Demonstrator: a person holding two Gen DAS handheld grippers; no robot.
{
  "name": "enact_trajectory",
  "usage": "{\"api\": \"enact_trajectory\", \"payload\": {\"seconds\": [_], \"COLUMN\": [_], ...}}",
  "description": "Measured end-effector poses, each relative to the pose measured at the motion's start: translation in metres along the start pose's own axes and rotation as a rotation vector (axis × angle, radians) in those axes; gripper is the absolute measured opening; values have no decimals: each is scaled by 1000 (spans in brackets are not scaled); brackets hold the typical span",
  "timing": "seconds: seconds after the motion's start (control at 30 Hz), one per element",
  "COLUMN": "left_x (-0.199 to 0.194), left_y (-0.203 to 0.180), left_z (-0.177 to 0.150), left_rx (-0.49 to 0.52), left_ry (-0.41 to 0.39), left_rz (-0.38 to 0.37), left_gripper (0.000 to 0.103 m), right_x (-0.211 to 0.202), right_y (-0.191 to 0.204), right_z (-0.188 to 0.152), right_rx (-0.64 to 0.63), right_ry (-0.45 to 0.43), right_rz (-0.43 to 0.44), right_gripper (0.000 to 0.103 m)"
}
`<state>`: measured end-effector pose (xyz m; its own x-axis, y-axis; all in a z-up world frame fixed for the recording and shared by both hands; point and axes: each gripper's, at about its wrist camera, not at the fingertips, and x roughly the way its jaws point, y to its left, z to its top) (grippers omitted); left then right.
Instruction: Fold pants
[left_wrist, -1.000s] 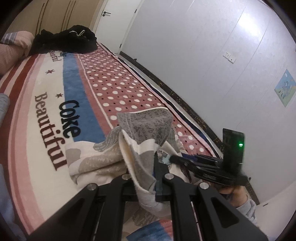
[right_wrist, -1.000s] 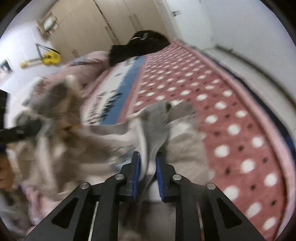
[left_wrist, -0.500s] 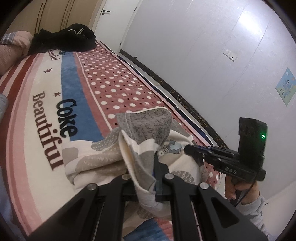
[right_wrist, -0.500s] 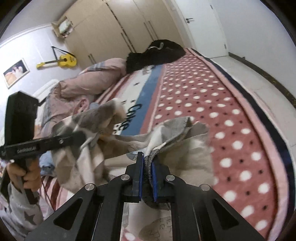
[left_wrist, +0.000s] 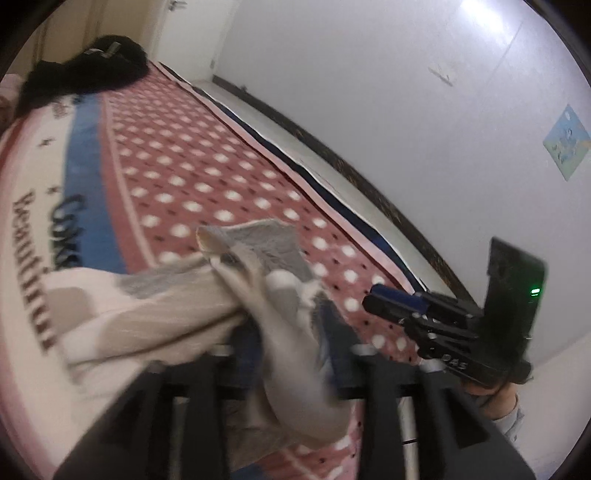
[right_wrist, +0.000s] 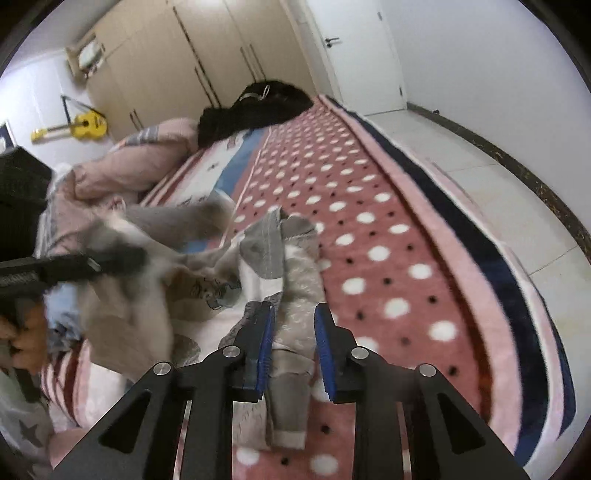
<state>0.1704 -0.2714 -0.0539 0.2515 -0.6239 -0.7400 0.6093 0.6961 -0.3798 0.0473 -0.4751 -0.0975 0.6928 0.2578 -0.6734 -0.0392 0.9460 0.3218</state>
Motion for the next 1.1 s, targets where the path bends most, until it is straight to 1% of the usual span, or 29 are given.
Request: {"api": "enact_trajectory", "payload": {"seconds": [0.03,0.1,0.13,0.17,0.2,0.23,0.3,0.33,0.37,0.4,0.43,0.5,0.57,0.63,0.77,0.83,0.87,0.9,0.93,0.97,1.03,1.07,1.1], "left_x": [6,9,5,1,-9,-21,-43,-55,-65,-73,-81,-92,-99,-103,-101,-93,-88,-83,-79,-75,-69,-68,-67], "left_y": [-5,-9,-10,-11,-12,-11,-4,2,8,15,24,41,59,74,96,98,98,98,99,101,101,100,99], "left_z": [0,-3,-3,-3,-4,-4,-5,-7,-10,-13,-19,-30,-42,-55,-71,-76,-77,-79,-82,-85,-91,-93,-95], "left_rx": [10,9,11,16,24,32,33,31,31,33,34,22,-1,-20,-72,-73,-72,-69,-68,-66,-55,-47,-39], "left_ry": [16,40,40,31,9,-19,-63,-88,-109,-124,-134,-143,-138,-136,-129,-114,-105,-96,-88,-81,-66,-63,-61], "left_rz": [-24,-105,-123,-126,-122,-109,-72,-42,-10,25,61,103,121,135,126,130,131,127,120,115,117,115,111], "left_gripper": [46,51,58,63,64,66,70,72,73,73,74,74,74,74,74,74,74,73,73,73,73,73,73], "right_x": [-5,-21,-24,-29,-33,-36,-38,-34,-29,-25,-21,-9,6,18,39,49,57,61,64,65,67,67,67], "right_y": [-2,-9,-11,-14,-17,-19,-15,-13,-7,-1,4,19,34,44,75,79,80,79,74,67,44,32,26], "right_z": [-1,-5,-6,-7,-7,-8,-8,-6,-4,-3,-3,-2,-2,-1,4,8,12,15,20,23,33,38,39], "right_rx": [2,3,5,10,14,21,24,24,27,31,37,46,29,9,-174,-221,-237,-237,-219,-189,-93,-59,-52], "right_ry": [-6,-17,-21,-25,-28,-34,-39,-38,-37,-37,-37,-19,3,10,-37,-18,-7,-9,-23,-26,-38,-45,-46], "right_rz": [-6,-27,-36,-45,-46,-34,7,43,98,130,160,222,235,199,-81,-129,-170,-195,-236,-250,-246,-277,-317], "right_gripper": [19,19,19,19,21,24,38,42,47,52,54,64,66,66,66,65,62,41,28,16,16,16,19]}}
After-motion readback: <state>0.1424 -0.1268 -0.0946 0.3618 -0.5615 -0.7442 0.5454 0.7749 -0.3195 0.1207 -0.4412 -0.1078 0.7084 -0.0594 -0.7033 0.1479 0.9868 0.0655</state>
